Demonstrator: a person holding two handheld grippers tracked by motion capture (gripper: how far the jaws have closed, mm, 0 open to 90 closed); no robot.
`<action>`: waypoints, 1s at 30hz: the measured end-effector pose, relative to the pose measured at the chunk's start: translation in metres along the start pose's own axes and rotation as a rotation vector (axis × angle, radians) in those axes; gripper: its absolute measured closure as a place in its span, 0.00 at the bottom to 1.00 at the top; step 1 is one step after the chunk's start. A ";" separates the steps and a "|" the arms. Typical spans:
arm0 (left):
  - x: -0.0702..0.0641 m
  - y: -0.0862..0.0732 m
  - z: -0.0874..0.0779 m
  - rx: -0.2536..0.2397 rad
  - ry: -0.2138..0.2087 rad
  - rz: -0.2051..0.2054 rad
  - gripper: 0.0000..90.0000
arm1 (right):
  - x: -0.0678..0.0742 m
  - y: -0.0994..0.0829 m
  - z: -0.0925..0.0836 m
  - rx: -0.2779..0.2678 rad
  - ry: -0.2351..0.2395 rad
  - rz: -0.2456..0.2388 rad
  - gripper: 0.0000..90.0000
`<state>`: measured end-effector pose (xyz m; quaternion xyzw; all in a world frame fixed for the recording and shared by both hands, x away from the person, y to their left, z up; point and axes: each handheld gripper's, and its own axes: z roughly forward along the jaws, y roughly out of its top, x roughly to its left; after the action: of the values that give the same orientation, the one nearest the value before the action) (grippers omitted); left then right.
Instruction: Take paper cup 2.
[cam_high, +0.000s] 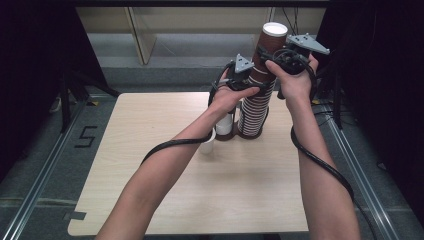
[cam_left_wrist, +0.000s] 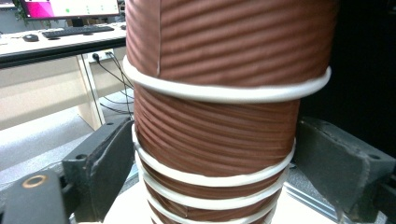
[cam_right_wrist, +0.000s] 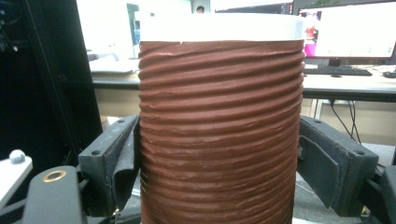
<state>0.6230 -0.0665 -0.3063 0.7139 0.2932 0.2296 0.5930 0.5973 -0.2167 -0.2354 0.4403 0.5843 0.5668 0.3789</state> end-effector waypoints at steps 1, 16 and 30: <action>0.000 0.000 0.000 0.000 0.000 0.000 0.13 | 0.000 0.000 0.000 0.000 0.000 0.000 0.22; 0.000 -0.001 0.000 -0.003 0.005 0.002 0.13 | 0.002 0.019 -0.010 -0.119 -0.008 0.044 0.22; 0.001 -0.003 0.000 0.004 0.009 0.006 0.14 | 0.000 0.029 -0.018 -0.198 -0.030 0.122 0.22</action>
<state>0.6233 -0.0649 -0.3096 0.7150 0.2942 0.2342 0.5894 0.5828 -0.2237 -0.2055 0.4438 0.4917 0.6372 0.3941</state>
